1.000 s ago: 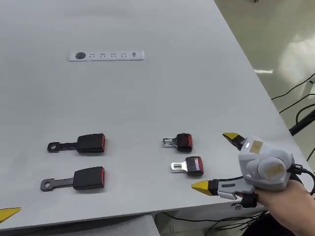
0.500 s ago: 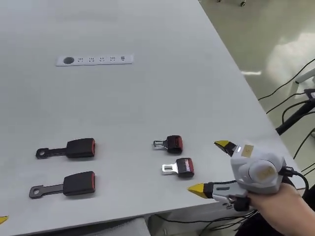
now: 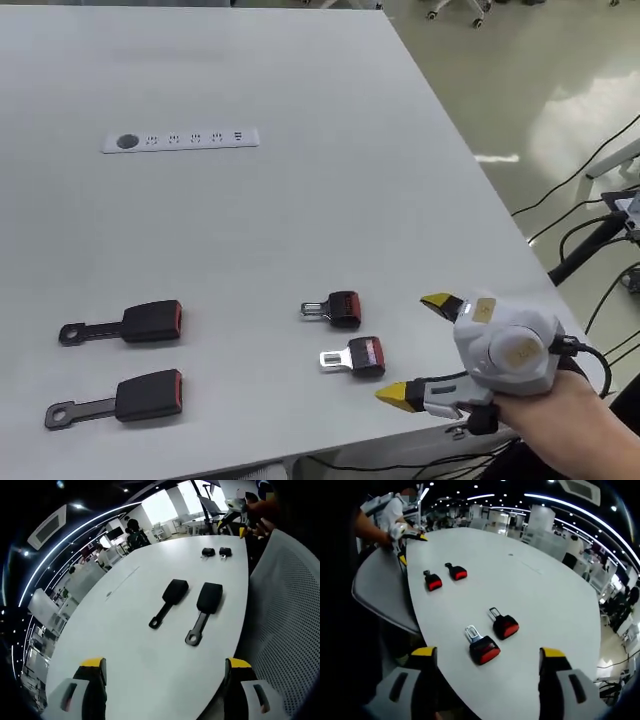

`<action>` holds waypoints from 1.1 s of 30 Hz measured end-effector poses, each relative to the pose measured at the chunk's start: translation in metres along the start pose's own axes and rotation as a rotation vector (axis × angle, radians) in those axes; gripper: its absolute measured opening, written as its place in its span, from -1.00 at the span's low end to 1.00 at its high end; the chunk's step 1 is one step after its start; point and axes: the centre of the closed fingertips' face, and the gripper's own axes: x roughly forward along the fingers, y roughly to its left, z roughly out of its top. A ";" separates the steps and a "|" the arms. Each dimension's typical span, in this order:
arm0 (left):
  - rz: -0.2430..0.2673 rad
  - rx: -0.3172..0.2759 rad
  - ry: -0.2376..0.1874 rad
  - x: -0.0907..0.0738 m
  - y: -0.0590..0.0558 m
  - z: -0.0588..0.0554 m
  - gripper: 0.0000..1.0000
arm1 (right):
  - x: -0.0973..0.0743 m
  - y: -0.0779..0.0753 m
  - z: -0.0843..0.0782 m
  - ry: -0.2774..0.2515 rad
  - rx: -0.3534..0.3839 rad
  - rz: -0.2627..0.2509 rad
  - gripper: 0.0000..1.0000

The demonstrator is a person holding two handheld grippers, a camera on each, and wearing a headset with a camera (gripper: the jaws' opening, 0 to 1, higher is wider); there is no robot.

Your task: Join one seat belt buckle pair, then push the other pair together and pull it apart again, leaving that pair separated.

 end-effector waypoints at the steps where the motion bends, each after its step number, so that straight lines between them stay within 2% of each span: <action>1: -0.006 0.002 0.004 0.002 -0.001 0.002 1.00 | 0.001 0.000 0.000 0.009 -0.012 0.005 0.69; 4: -0.038 0.001 0.005 0.011 -0.004 0.010 1.00 | 0.003 0.001 0.001 0.014 -0.028 0.012 0.70; 7: -0.095 -0.022 0.033 0.022 -0.014 0.015 1.00 | 0.006 0.000 0.003 0.027 -0.047 0.023 0.68; 10: -0.126 -0.030 0.029 0.032 -0.019 0.022 0.99 | 0.009 -0.002 0.003 0.034 -0.059 0.029 0.66; 17: -0.202 -0.059 0.061 0.053 -0.032 0.029 0.92 | 0.016 -0.004 0.005 0.052 -0.072 0.054 0.59; 23: -0.242 -0.034 0.067 0.065 -0.047 0.034 0.91 | 0.023 -0.004 0.006 0.074 -0.104 0.076 0.55; 30: -0.297 -0.028 0.091 0.078 -0.061 0.036 0.86 | 0.033 0.003 -0.001 0.098 -0.124 0.119 0.46; 33: -0.327 0.005 0.099 0.086 -0.068 0.041 0.80 | 0.039 0.007 -0.004 0.103 -0.155 0.147 0.39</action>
